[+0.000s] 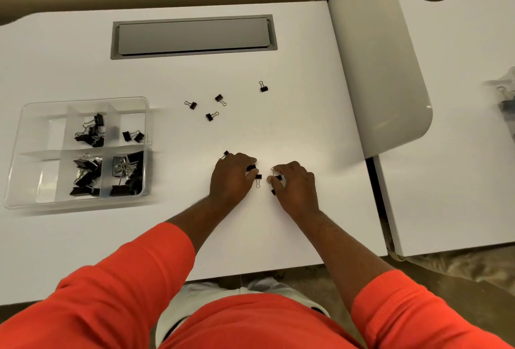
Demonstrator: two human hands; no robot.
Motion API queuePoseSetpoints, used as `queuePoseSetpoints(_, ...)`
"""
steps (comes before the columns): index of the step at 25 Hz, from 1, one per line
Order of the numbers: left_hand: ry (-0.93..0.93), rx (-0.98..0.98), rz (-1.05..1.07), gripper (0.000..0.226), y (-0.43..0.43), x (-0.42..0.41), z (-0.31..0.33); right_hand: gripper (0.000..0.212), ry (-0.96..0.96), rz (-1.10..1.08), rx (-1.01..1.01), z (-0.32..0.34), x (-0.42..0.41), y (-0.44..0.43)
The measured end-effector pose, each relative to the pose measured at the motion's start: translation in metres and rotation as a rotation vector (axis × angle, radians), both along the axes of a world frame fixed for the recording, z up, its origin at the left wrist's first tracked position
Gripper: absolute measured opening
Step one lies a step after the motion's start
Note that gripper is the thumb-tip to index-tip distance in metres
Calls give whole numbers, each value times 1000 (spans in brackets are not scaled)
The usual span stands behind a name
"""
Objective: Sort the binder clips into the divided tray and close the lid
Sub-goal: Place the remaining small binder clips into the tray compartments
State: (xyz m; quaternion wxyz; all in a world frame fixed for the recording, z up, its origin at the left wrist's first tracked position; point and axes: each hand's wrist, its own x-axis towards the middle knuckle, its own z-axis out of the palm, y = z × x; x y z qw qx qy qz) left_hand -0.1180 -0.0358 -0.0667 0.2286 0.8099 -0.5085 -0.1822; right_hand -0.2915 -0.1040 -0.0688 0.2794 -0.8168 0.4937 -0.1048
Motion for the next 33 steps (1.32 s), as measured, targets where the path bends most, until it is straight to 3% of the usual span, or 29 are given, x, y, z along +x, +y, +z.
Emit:
queuePoseSetpoints(3,45,56,11,27,-4,2,4,19,25,15,15,1,4,-4)
queuePoseSetpoints(8,-47,107,-91,30,-5,9,6,22,33,-1,32,4,4,-8)
queuePoseSetpoints(15,-130,193,-165,17,-10,17,8,25,57,-12,80,13,11,-10)
queuePoseSetpoints(19,-52,146,-113,10,-6,25,12,25,3,-53,100,17,17,-4)
queuePoseSetpoints(24,59,-11,-66,23,7,29,17,23,-103,-40,34,26,29,7)
queuePoseSetpoints(33,78,-196,37,30,58,103,68,26,-232,71,-83,50,117,38)
